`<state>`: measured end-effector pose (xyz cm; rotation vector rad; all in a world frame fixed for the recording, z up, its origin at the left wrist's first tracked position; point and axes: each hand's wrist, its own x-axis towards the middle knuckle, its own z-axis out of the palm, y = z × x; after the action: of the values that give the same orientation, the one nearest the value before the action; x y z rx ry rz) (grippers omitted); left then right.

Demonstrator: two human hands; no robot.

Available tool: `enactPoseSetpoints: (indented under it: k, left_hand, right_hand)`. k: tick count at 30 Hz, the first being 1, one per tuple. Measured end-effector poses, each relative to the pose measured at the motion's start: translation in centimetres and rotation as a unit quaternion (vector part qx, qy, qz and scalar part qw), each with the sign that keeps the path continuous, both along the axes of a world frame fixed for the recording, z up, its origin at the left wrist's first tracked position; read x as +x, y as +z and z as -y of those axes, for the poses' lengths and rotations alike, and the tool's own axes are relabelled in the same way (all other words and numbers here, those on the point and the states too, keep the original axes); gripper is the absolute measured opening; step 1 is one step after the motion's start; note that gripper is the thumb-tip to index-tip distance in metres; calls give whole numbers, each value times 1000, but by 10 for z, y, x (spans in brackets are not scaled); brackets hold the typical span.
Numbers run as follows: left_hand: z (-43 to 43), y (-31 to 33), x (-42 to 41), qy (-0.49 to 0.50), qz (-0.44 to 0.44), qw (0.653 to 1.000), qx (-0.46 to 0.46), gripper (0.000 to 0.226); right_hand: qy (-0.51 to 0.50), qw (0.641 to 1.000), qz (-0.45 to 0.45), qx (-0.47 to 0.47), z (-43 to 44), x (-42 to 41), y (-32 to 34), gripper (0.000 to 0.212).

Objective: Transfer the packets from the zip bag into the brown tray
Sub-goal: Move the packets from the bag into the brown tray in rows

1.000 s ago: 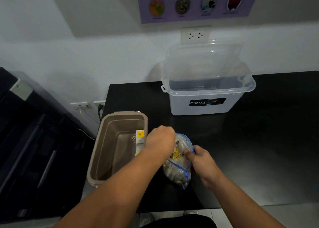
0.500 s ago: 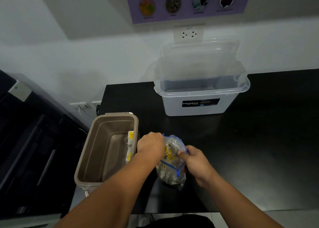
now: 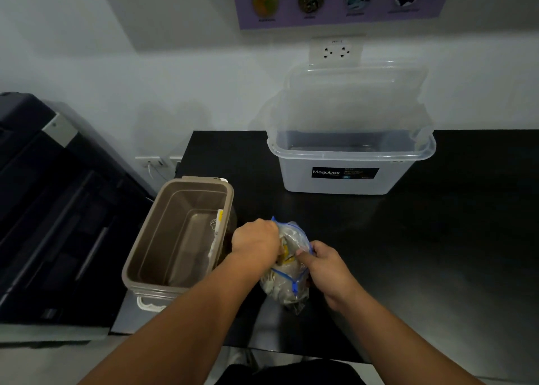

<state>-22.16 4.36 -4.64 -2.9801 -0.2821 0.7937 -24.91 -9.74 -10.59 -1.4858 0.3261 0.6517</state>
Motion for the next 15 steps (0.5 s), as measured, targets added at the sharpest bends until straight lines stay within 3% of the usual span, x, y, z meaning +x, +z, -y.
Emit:
enactPoseSetpoints:
  k: [5,9,15]
  left_hand:
    - [-8,13,0,65,49,992,-96,22]
    - [-24,25,-2,105,103,962,-229,15]
    - [-38,37,-2,95,73,938,-325,21]
  right_hand:
    - [3,1000,11,-7,7,4,-2,9]
    - [4,1000,16,-17,9,7,-1,9]
    - [-1,1000,17,-24,1,9,4,9]
